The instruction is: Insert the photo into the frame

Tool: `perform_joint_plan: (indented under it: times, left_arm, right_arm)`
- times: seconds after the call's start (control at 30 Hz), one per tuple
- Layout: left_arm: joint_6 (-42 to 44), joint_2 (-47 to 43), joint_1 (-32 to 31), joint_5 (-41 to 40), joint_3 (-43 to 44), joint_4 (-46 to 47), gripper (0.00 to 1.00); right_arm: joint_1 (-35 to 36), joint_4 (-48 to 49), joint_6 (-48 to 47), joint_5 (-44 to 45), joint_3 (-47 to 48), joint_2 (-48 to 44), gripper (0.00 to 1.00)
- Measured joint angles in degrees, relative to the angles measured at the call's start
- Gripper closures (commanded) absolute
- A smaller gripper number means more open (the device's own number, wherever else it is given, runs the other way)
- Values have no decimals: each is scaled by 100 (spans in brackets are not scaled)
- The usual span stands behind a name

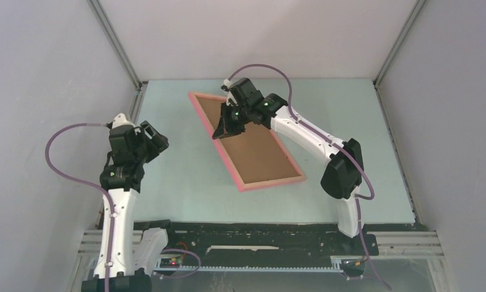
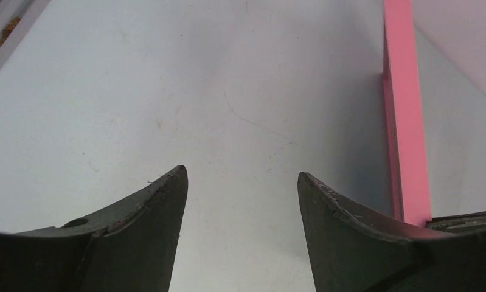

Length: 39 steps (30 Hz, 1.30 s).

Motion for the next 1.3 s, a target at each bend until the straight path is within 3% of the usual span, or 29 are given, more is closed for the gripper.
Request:
perform_joint_plan:
  times: [0.2, 0.37, 0.73, 1.1, 1.3]
  left_arm:
    - [37, -107, 2, -66, 107, -258, 27]
    - [114, -175, 2, -133, 153, -330, 27]
    - [153, -157, 4, -4, 153, -315, 27]
    - [219, 103, -2, 1078, -17, 129, 26]
    - [216, 382, -59, 1458, -170, 256, 26]
  right_arm:
    - [-94, 710, 1025, -848, -13, -20, 100]
    - [-413, 1840, 2044, -1473, -505, -289, 100]
    - [-2100, 4157, 3661, -2590, -2535, -1475, 100]
    - [-4297, 5648, 3910, -3593, -4487, -2457, 100]
    - [-4983, 6026, 3508, -4170, -4909, -2389, 100]
